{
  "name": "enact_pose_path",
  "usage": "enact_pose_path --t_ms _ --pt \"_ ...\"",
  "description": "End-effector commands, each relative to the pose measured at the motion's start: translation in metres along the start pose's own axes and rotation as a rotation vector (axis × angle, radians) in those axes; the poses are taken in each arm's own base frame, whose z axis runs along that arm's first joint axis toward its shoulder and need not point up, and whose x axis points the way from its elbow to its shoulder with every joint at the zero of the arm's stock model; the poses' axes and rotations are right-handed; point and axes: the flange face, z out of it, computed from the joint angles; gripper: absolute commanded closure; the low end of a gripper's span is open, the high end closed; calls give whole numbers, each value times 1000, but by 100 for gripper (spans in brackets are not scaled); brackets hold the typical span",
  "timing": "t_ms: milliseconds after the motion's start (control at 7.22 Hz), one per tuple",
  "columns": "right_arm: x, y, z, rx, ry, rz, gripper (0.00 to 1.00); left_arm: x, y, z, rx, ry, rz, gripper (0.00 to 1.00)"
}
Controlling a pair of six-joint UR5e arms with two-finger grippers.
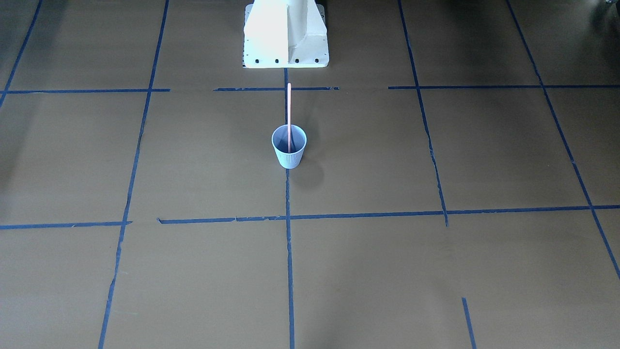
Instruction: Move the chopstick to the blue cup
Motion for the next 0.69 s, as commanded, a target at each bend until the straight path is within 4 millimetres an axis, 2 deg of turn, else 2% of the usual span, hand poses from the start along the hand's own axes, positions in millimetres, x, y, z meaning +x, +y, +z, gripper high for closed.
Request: enact_pose_path --t_ms 0,554 --pt "-1 -1 -1 3 0 -1 0 0 0 0 0 0 1 0" --pt "-4 -4 -4 8 0 -7 0 2 -1 -2 4 -1 7 0"
